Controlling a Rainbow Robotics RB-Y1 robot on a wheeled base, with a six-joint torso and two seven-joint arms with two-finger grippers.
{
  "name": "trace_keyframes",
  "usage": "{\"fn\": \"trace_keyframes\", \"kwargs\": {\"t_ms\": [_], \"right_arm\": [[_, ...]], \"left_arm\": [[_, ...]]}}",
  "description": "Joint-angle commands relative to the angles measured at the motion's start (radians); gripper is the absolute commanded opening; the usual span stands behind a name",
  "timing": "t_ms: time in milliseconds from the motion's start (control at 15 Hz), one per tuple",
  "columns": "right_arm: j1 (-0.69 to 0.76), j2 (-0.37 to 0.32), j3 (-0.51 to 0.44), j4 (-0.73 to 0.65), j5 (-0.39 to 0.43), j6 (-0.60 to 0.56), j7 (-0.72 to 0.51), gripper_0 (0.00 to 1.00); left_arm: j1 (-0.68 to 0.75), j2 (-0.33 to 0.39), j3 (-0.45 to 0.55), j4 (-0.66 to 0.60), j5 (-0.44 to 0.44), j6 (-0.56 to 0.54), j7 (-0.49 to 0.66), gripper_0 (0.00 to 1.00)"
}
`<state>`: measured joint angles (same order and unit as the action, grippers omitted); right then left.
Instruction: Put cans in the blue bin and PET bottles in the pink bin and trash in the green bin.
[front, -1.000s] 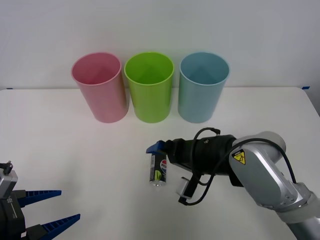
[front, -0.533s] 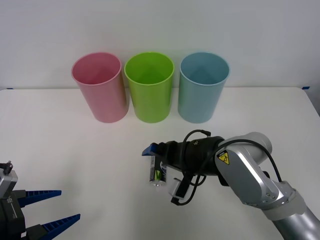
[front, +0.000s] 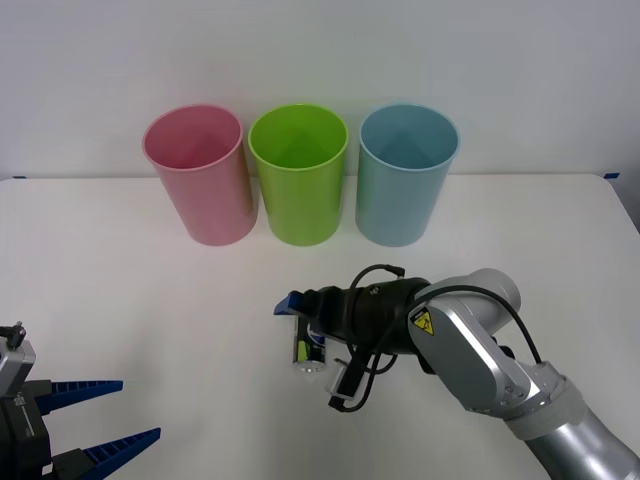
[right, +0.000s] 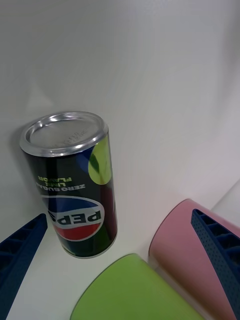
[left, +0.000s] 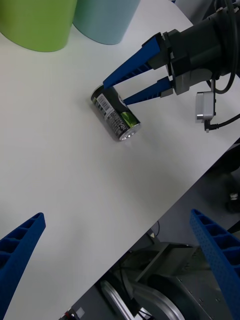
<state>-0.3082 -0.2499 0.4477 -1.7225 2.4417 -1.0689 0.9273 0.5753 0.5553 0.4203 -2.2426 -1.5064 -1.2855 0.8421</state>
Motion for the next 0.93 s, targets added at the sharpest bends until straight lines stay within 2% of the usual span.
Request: {"fn": "trace_keyframes", "kwargs": {"t_ms": [67, 400, 933], "right_arm": [[-0.017, 0.02, 0.003, 0.034, 0.019, 0.006, 0.002, 1.0], [-0.032, 0.018, 0.028, 0.044, 0.068, 0.015, -0.004, 1.0], [-0.057, 0.023, 0.062, 0.107, 0.076, 0.038, -0.007, 1.0]], "left_arm": [[0.0, 0.0, 0.0, 0.0, 0.0, 0.0, 0.0, 1.0], [0.0, 0.0, 0.0, 0.0, 0.0, 0.0, 0.0, 1.0], [0.0, 0.0, 0.0, 0.0, 0.0, 0.0, 0.0, 1.0]]}}
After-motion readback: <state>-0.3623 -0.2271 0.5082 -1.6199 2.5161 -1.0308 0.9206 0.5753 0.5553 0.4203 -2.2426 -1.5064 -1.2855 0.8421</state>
